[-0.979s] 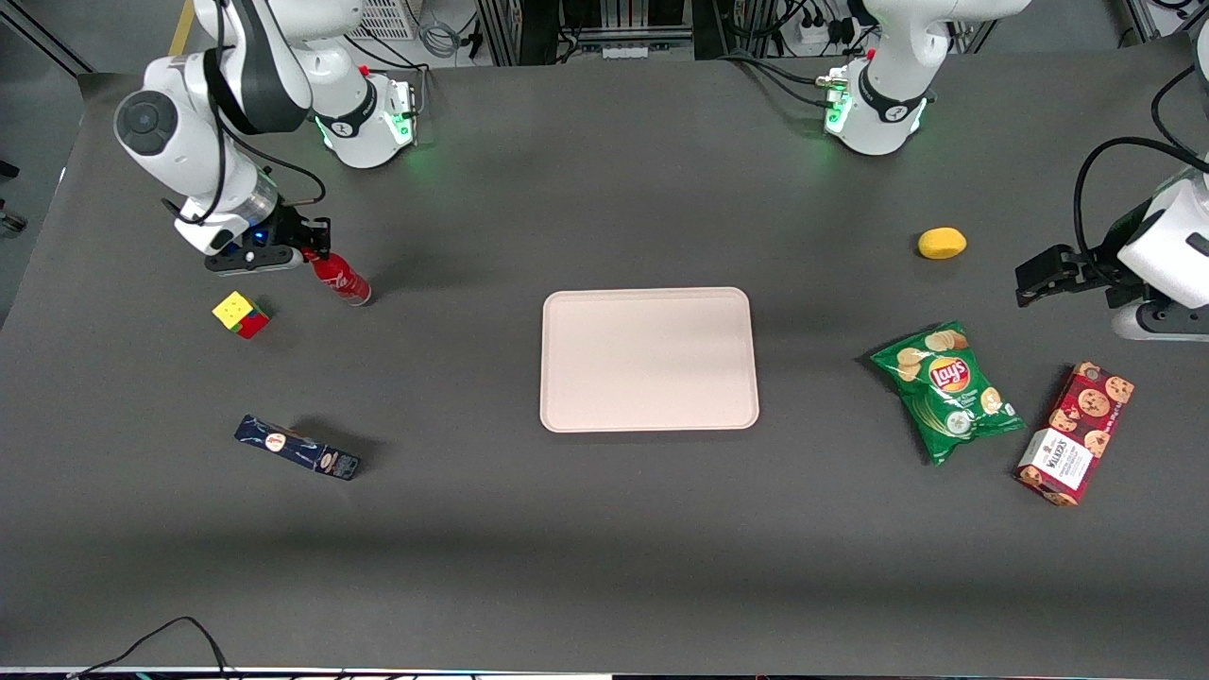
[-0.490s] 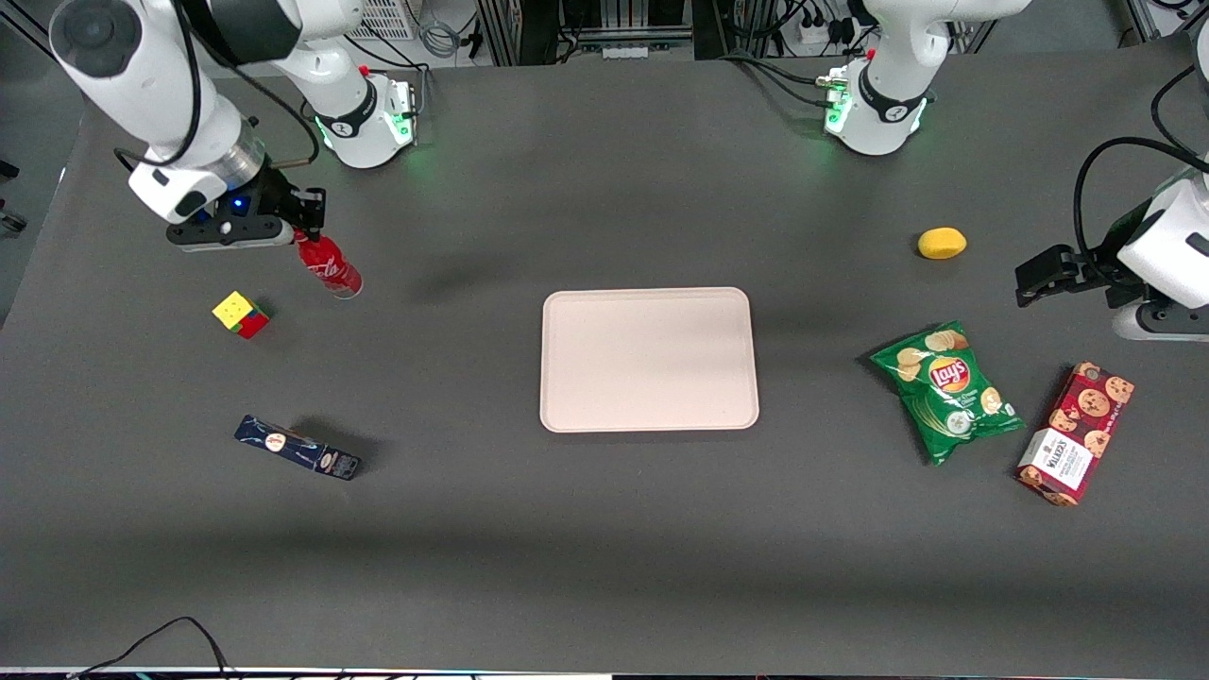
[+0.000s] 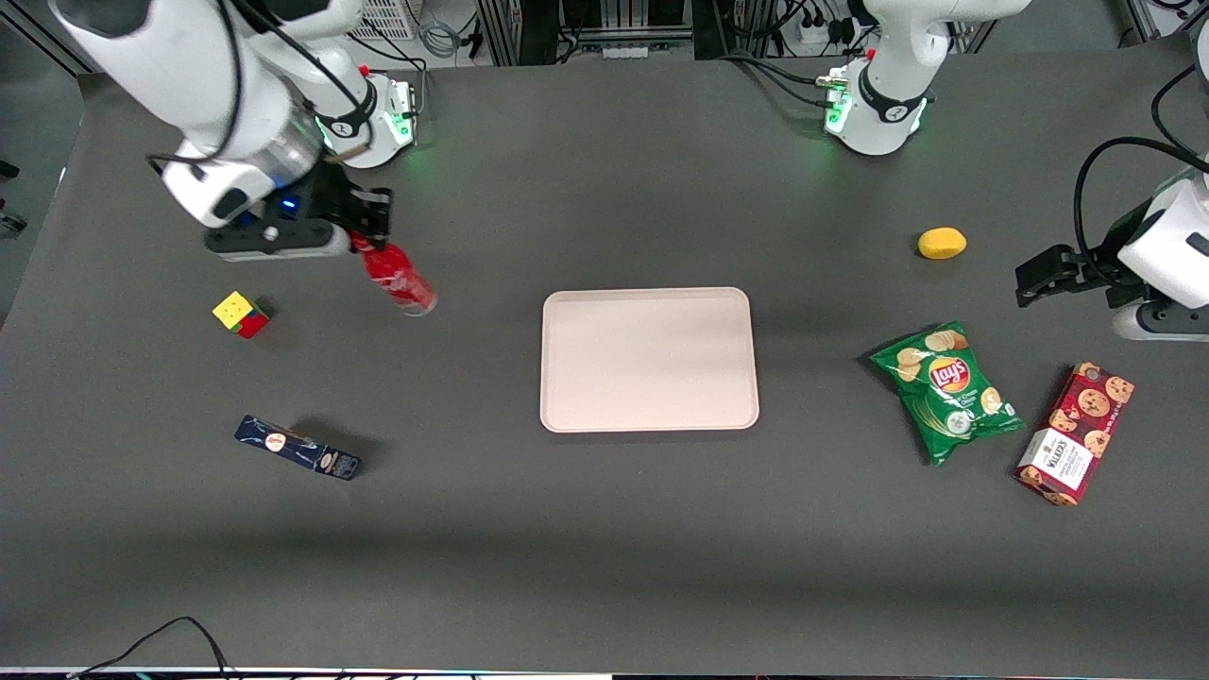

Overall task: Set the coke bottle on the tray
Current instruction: 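Lift the bottle and carry it with the right gripper onto the tray, then set the bottle upright on the tray and open the right gripper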

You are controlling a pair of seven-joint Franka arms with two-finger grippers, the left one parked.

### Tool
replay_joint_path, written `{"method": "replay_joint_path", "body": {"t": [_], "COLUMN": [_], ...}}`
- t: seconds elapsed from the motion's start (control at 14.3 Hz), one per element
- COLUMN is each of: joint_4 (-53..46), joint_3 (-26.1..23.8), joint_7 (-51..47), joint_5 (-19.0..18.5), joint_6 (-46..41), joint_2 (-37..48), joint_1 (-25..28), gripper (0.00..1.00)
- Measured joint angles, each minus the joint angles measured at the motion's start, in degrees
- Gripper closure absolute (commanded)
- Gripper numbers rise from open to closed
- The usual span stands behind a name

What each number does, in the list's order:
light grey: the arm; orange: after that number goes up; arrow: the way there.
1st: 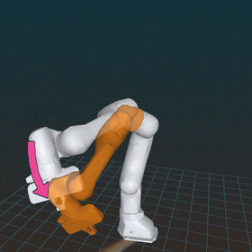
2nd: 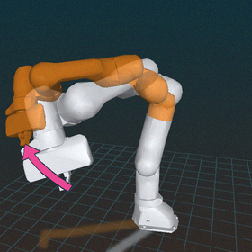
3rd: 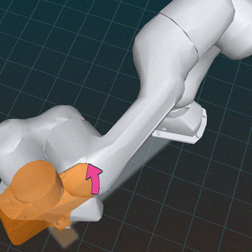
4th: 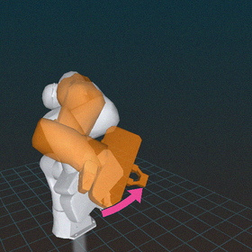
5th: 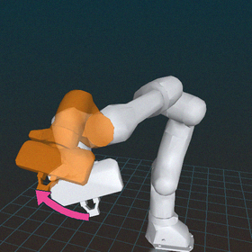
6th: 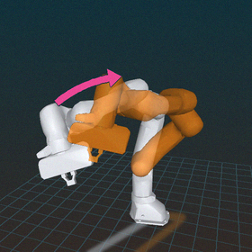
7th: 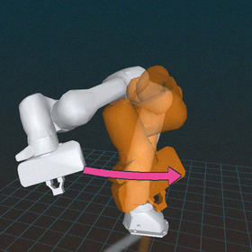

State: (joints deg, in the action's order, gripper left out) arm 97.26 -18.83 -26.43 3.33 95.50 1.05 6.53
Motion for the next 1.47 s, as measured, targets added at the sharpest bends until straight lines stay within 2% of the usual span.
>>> {"method": "replay_joint_path", "body": {"t": [0.28, 0.63, 0.98, 1.4, 1.47], "joint_4": [-10.3, -16.0, -16.4, -16.4, -16.4], "joint_3": [-4.1, -4.2, -4.2, -4.2, -4.2], "joint_7": [-13.5, -22.1, -26.9, -27.8, -27.8], "joint_5": [-0.4, -5.1, -10.6, -11.6, -11.6], "joint_6": [0.7, 6.9, 11.2, 15.8, 15.9], "joint_2": [-13.6, -25.7, -32.6, -37.1, -37.4], "joint_1": [5.4, 11.1, 12.7, 13.4, 13.4], "gripper": [1.0, 1.0, 1.0, 1.0, 0.93]}}
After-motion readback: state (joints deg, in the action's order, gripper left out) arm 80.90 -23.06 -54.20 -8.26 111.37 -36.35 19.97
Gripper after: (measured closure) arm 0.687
